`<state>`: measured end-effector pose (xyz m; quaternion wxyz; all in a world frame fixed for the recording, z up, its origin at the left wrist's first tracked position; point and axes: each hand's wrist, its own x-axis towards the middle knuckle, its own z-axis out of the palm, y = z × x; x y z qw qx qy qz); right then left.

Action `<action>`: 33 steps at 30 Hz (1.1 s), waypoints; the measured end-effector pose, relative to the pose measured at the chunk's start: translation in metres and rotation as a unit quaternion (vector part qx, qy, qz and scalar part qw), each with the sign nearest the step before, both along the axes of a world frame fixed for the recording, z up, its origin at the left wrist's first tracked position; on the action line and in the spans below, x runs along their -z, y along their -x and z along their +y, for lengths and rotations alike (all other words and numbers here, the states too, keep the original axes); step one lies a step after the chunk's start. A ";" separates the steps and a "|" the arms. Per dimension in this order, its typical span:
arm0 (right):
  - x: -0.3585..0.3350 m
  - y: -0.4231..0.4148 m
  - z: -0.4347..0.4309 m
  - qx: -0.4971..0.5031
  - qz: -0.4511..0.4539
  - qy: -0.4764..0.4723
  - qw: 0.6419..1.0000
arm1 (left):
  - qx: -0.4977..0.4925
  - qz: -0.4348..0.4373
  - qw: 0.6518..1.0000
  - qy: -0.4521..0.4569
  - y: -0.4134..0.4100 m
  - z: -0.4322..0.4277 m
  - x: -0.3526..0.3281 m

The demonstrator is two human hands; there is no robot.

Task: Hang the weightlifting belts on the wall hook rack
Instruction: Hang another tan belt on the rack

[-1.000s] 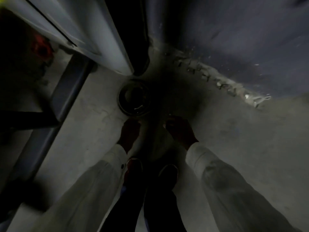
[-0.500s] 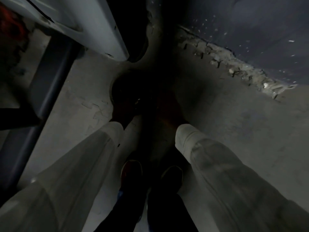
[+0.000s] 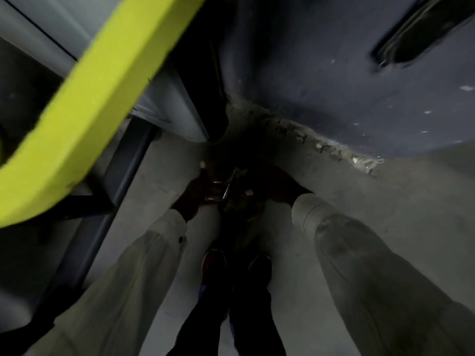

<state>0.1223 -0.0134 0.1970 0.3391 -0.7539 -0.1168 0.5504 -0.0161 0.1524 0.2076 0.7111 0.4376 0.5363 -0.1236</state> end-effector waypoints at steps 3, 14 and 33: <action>-0.064 0.006 -0.028 -0.031 -0.045 -0.004 0.999 | 0.027 0.007 0.991 0.130 -0.008 -0.011 -0.078; -0.389 0.042 -0.095 0.084 -0.205 -0.175 0.959 | -0.005 -0.194 0.978 0.076 -0.032 -0.062 -0.364; -0.711 0.038 -0.130 0.168 -0.344 -0.406 0.830 | 0.187 -0.591 0.752 -0.223 -0.031 -0.119 -0.650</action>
